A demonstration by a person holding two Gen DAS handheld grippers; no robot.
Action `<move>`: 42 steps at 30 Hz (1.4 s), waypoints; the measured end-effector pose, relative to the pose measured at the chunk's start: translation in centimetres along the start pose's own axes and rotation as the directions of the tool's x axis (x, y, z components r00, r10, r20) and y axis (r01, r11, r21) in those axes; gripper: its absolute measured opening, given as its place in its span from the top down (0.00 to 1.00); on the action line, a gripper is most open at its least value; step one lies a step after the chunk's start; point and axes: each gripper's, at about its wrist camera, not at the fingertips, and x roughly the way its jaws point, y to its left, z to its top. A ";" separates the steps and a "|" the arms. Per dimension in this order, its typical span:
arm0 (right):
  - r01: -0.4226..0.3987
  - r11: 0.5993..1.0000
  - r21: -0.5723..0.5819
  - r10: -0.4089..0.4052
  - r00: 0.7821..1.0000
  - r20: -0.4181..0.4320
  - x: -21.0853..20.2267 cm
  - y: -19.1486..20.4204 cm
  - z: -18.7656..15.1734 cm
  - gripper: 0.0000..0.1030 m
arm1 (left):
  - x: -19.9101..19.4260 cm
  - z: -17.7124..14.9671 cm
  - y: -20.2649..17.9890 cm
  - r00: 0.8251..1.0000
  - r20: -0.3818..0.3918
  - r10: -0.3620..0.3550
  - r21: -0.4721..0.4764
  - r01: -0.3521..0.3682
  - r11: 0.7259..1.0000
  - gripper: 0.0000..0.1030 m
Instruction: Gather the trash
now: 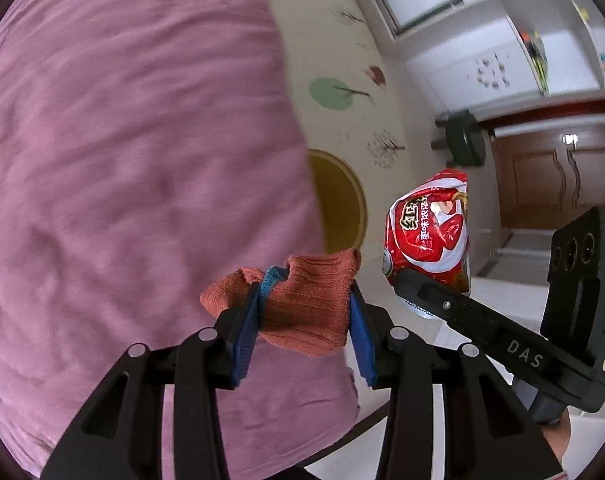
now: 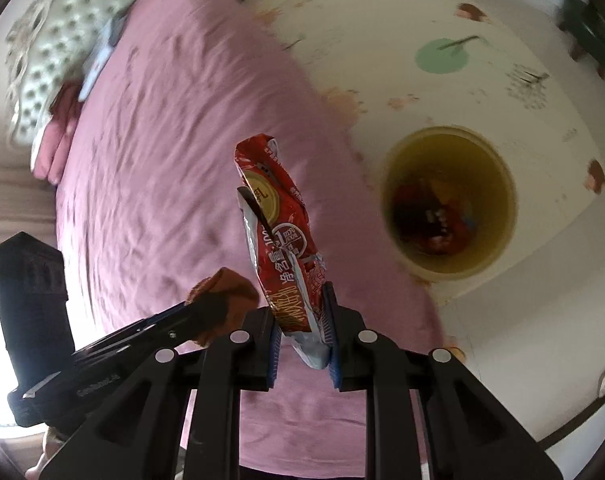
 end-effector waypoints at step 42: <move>0.017 0.998 0.053 -0.020 0.998 0.066 -5.3 -1.5 2.8 0.49 | -3.5 3.6 -4.1 0.996 0.054 0.065 0.160 -0.073 0.984 0.13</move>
